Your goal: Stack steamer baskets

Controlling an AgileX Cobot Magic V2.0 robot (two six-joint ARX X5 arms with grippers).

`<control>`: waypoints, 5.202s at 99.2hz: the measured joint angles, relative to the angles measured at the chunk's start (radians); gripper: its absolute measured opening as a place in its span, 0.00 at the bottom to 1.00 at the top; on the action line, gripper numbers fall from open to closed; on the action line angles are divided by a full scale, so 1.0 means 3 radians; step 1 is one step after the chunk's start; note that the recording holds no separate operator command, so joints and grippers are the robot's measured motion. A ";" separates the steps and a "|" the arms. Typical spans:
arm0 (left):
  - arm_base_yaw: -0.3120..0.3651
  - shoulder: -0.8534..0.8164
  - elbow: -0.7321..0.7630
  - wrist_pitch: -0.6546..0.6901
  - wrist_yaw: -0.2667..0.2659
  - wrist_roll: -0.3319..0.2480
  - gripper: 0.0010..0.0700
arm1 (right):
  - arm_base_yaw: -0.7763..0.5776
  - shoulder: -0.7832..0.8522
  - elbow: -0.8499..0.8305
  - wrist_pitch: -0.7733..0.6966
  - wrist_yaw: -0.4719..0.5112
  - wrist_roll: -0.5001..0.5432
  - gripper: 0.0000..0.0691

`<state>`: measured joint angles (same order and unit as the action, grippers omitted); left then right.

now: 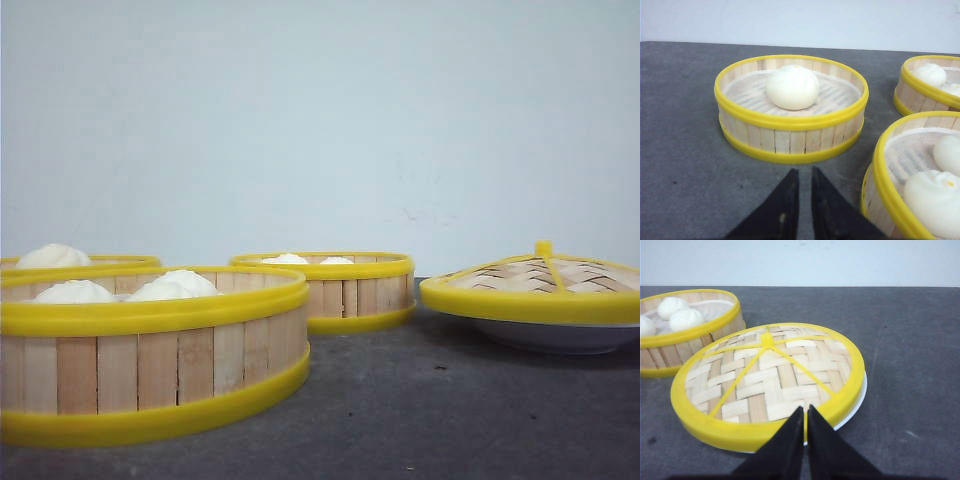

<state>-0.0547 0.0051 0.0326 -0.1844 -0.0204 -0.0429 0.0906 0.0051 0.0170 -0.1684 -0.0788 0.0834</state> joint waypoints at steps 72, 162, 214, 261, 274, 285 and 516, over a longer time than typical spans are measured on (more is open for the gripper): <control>0.0000 0.0000 0.0000 0.0000 0.0000 0.0000 0.01 | 0.0000 0.0000 0.0000 0.0000 0.0000 0.0000 0.01; 0.0000 0.0000 0.0000 0.0000 0.0000 0.0000 0.01 | 0.0000 0.0000 0.0000 0.0000 0.0000 0.0000 0.01; 0.0000 0.0000 0.0000 0.0000 0.0000 0.0000 0.01 | 0.0000 0.0000 0.0000 0.0000 0.0000 0.0003 0.01; 0.0000 0.0000 0.0000 0.0000 0.0000 -0.0005 0.01 | -0.0003 0.0000 0.0000 -0.0015 0.0088 0.0011 0.01; 0.0000 0.0000 0.0000 0.0006 0.0001 -0.0107 0.01 | -0.0003 0.0000 0.0000 0.0001 0.0084 0.0137 0.01; 0.0000 0.0000 0.0009 0.0080 0.0053 -0.0401 0.01 | -0.0003 0.0001 0.0056 -0.0052 0.0078 0.0360 0.01; 0.0000 0.2653 0.2564 -0.1715 0.0350 -0.0337 0.66 | -0.0003 0.2625 0.2619 -0.1916 0.0060 0.0057 0.90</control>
<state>-0.0547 0.8009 0.8017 -0.6991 0.0845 -0.1440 0.0898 0.7925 0.8028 -0.7433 -0.0608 0.1005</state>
